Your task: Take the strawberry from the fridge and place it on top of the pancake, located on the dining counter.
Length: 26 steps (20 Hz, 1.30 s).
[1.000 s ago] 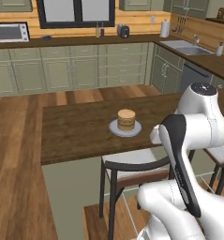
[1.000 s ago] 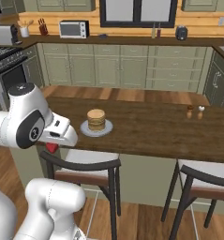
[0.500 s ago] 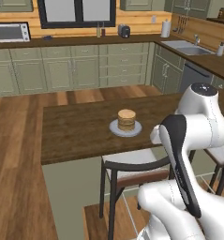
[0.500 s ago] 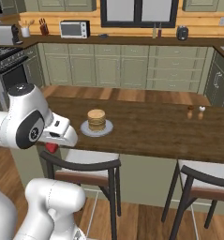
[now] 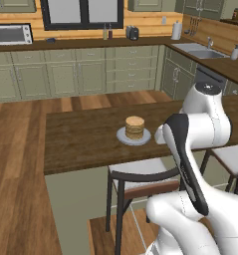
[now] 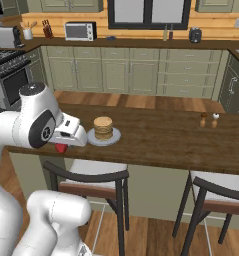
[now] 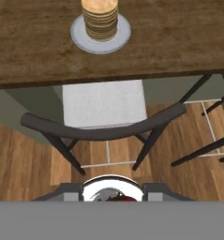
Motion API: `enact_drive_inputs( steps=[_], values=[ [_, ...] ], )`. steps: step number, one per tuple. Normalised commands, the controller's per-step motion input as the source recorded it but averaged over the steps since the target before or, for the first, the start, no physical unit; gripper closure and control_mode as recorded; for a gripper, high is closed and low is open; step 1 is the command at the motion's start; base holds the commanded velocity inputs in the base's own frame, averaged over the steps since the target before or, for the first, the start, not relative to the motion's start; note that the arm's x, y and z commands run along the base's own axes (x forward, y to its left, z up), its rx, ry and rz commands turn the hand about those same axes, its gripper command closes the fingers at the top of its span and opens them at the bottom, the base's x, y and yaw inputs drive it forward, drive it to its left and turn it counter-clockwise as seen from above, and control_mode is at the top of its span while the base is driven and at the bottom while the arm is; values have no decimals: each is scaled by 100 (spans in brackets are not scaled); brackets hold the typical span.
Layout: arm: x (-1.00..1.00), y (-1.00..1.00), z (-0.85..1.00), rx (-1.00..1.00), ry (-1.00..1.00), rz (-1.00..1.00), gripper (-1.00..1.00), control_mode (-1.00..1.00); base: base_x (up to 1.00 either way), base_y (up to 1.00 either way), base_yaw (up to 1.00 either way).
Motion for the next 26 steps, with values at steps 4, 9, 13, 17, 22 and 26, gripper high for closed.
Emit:
enact_drive_inputs(
  steps=[4,9,13,17,22,26],
  values=[
    [100,0,23,0,0,1,100,-100,0,0,0],
    [100,0,1,0,-5,0,100,-100,0,0,0],
    [100,0,4,0,-1,0,100,-100,0,0,0],
    [100,0,-1,0,0,0,100,-100,0,0,0],
    [100,0,-2,0,0,0,100,-100,0,0,0],
    [100,0,-34,0,2,0,100,-100,0,0,0]
  ],
)
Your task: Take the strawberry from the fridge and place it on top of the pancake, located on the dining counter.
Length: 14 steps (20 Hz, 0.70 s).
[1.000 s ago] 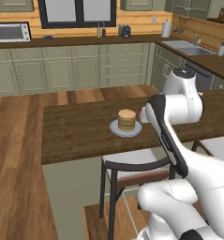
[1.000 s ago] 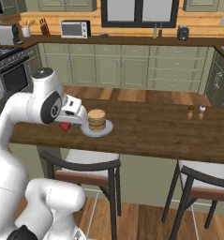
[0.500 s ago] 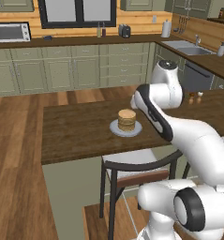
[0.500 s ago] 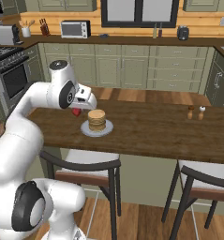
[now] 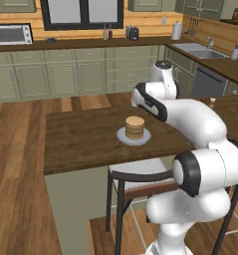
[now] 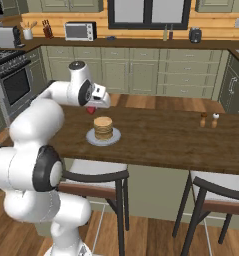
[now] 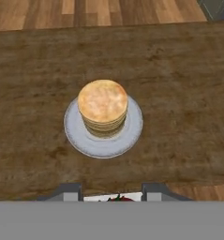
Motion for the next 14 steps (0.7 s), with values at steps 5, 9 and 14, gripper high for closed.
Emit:
enact_drive_inputs(
  steps=[5,9,14],
  values=[
    [100,0,-43,0,3,0,100,-100,0,0,0],
    [100,1,-39,0,4,0,100,-100,0,0,0],
    [100,2,-47,0,4,0,100,-100,0,0,0]
  ],
)
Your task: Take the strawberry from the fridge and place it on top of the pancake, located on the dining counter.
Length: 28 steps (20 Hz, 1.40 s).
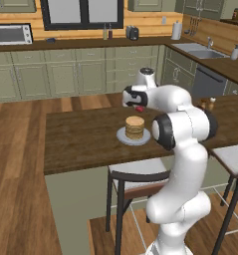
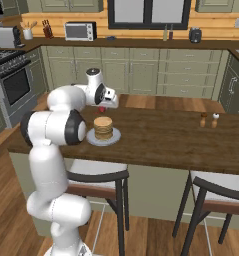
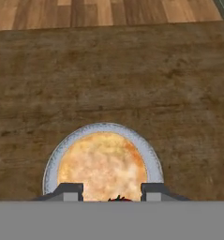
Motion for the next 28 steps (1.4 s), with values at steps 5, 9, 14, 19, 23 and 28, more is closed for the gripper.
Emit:
enact_drive_inputs(
  steps=[5,9,14,19,23,28],
  values=[
    [46,21,-57,0,9,-1,100,-100,0,0,0],
    [-16,-2,-33,0,7,-5,100,-100,0,0,0],
    [-11,-6,-3,0,1,-1,100,-100,0,0,0],
    [0,0,-34,0,2,0,100,-100,0,0,0],
    [-1,-1,-41,0,0,-1,100,-100,0,0,0],
    [0,0,-27,0,0,0,100,-100,0,0,0]
  ],
)
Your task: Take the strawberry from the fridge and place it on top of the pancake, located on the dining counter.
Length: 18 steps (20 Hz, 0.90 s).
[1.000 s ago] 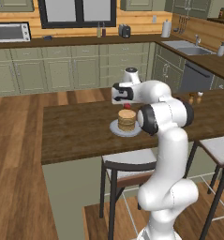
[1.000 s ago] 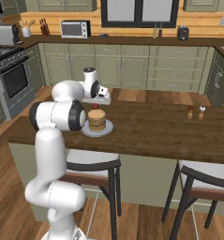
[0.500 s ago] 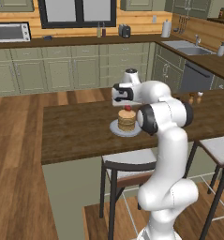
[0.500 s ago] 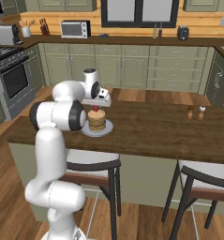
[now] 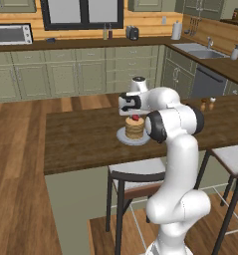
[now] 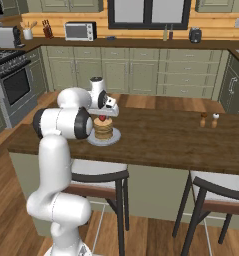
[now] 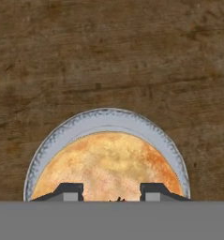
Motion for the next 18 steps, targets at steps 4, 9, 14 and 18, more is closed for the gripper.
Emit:
enact_drive_inputs(
  steps=[4,9,14,18],
  values=[
    [2,0,-2,0,0,0,100,-100,0,0,0],
    [0,0,0,0,0,0,100,-100,0,0,0],
    [0,0,-3,0,0,0,100,-100,0,0,0],
    [0,0,-4,0,0,0,-100,-100,0,0,0]
  ],
)
